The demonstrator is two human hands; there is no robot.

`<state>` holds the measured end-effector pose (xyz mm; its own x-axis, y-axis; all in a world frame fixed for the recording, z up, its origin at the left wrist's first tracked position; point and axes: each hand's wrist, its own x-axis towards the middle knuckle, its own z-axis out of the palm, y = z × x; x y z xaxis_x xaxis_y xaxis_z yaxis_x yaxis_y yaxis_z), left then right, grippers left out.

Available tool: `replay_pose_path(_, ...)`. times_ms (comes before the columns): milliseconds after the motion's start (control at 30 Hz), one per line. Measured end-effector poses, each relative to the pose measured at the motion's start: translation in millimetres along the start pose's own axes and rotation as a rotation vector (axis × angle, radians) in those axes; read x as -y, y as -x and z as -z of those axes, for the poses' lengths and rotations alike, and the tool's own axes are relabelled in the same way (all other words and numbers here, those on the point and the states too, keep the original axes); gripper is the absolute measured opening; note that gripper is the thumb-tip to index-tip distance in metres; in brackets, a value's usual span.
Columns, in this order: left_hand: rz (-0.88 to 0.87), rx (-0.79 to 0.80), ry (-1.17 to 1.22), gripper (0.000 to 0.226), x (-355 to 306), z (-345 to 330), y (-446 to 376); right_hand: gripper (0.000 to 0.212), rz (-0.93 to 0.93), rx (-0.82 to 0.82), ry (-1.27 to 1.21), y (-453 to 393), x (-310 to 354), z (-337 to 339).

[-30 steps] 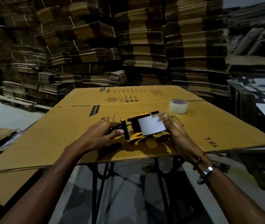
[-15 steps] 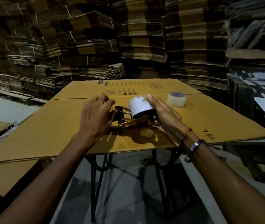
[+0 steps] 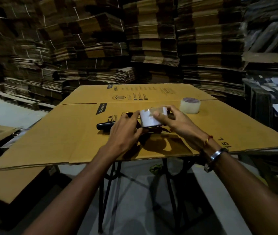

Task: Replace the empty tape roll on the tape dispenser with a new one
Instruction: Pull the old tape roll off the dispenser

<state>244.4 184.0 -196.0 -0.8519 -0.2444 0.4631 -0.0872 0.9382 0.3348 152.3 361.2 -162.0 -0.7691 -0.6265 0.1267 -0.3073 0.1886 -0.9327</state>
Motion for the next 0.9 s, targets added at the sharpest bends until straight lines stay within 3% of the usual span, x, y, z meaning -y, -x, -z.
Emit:
replay_pose_path(133, -0.044, 0.081, 0.027, 0.062, 12, -5, 10, 0.087, -0.008, 0.082, -0.026, 10, -18, -9)
replay_pose_path(233, -0.063, 0.194, 0.083, 0.081, 12, 0, 16, 0.094, 0.018, 0.090, -0.020, 12, -28, -12)
replay_pose_path(433, -0.049, 0.269, 0.277, 0.124, 7, -10, 30, 0.066, 0.054, 0.123, 0.055, 17, -35, -15)
replay_pose_path(700, 0.024, 0.330, 0.262, 0.130, 13, -17, 10, 0.081, 0.024, 0.121, 0.167, 0, -35, -6)
replay_pose_path(833, 0.004, 0.288, 0.181, 0.127, 16, -21, 3, 0.119, -0.006, 0.153, 0.300, -9, -35, -8)
replay_pose_path(900, -0.010, 0.270, 0.143, 0.128, 15, -22, 3, 0.112, -0.027, 0.171, 0.297, -12, -34, -10)
